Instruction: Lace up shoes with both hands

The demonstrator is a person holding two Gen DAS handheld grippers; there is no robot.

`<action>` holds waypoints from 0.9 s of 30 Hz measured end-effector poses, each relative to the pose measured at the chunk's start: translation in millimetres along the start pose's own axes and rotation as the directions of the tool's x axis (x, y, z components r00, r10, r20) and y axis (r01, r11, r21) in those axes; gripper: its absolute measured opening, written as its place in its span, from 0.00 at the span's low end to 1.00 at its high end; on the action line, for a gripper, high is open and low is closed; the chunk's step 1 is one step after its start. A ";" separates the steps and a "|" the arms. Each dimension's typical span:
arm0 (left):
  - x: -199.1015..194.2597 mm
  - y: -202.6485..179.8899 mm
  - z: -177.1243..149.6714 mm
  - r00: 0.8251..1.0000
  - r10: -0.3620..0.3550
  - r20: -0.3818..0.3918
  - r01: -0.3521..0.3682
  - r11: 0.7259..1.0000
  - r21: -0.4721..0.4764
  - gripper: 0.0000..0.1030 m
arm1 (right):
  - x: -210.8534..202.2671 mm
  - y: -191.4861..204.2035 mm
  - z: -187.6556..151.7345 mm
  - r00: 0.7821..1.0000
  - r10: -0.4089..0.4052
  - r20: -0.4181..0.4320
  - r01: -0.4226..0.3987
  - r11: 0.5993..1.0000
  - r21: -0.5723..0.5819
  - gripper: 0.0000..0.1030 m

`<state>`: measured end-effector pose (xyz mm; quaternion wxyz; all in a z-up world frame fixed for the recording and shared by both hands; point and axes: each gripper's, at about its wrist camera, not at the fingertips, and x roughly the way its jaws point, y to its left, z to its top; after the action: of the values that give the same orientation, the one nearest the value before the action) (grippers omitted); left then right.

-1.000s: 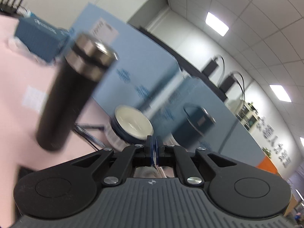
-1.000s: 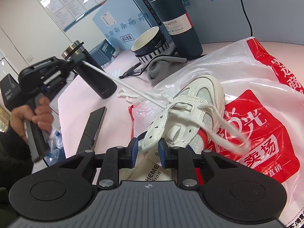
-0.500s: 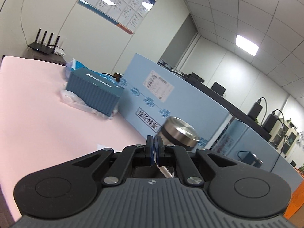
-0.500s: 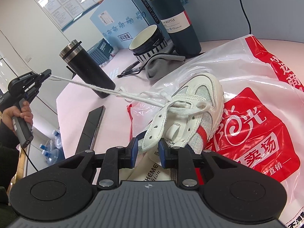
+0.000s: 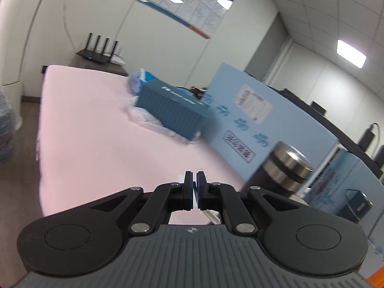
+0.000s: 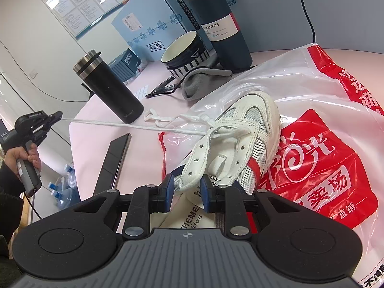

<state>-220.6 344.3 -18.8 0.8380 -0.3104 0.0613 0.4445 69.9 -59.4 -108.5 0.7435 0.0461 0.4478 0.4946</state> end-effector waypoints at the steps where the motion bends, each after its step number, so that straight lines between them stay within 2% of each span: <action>1: -0.7 3.5 -0.5 1.000 0.004 -0.002 -0.004 1.000 -0.008 0.03 | 0.0 0.1 -0.1 1.000 -0.001 0.000 0.001 1.000 0.000 0.21; 4: -2.5 5.1 -3.3 1.000 0.029 -0.006 -0.029 0.999 0.019 0.03 | 0.2 0.2 -0.1 1.000 -0.004 -0.001 0.004 1.000 0.000 0.21; 15: 2.1 22.0 -9.8 0.989 0.142 -0.044 -0.142 0.990 -0.006 0.03 | 0.2 -2.3 -0.9 1.000 -0.009 -0.002 0.009 1.000 0.011 0.25; 17: 1.0 29.5 -8.8 0.990 0.134 -0.051 -0.136 0.990 -0.040 0.03 | -0.1 -2.9 -1.4 1.000 -0.006 0.001 0.006 1.000 0.016 0.25; 20: -1.2 32.1 -9.9 0.990 0.126 -0.059 -0.129 0.991 -0.048 0.11 | -0.3 -2.1 -2.0 1.000 -0.002 0.007 0.002 1.000 0.017 0.28; 22: -1.2 25.9 -14.8 0.993 0.087 -0.075 -0.090 0.996 -0.026 0.15 | -0.3 -1.5 -2.3 1.000 0.002 0.011 -0.002 1.000 0.017 0.29; 24: 2.4 11.7 -24.1 0.993 0.006 -0.117 -0.003 1.000 0.024 0.19 | -0.2 -0.9 -2.5 1.000 0.005 0.012 -0.005 1.000 0.016 0.31; 26: 9.4 -13.1 -38.5 0.981 -0.078 -0.176 0.102 0.986 0.132 0.21 | -0.1 -0.6 -3.0 1.000 0.003 0.012 -0.003 1.000 0.014 0.31; 27: 13.8 -29.0 -47.6 0.972 -0.111 -0.207 0.155 0.965 0.210 0.21 | -0.1 -0.7 -3.1 1.000 0.003 0.012 -0.003 1.000 0.013 0.31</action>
<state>-181.4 314.8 -48.5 0.8858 -0.2588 0.1711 0.3451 68.2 -61.0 -110.7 0.7452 0.0548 0.4464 0.4922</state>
